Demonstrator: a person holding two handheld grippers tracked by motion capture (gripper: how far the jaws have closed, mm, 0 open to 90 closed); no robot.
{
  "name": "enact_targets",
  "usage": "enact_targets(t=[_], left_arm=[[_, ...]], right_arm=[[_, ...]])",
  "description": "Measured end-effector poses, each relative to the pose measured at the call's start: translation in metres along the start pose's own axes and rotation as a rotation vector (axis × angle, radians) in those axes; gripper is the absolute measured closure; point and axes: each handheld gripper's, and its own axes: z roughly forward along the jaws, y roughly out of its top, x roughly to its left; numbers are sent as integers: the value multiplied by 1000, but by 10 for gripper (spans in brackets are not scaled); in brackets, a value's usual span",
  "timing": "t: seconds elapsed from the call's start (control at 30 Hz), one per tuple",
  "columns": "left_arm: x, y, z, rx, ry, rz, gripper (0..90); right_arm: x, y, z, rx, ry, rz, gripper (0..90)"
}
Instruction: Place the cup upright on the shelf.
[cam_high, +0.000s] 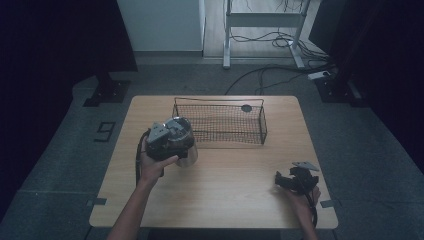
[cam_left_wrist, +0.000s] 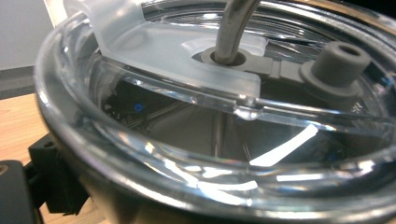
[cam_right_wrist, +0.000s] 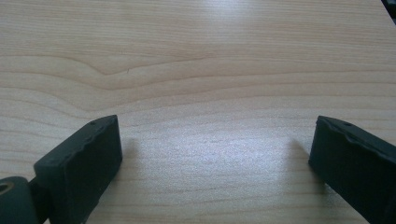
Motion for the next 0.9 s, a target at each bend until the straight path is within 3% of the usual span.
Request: enact_targets(t=[0.9], left_arm=[[4,22,11,-3,12,25,39]], right_arm=[[0,0,0,-4,-3,3,31]])
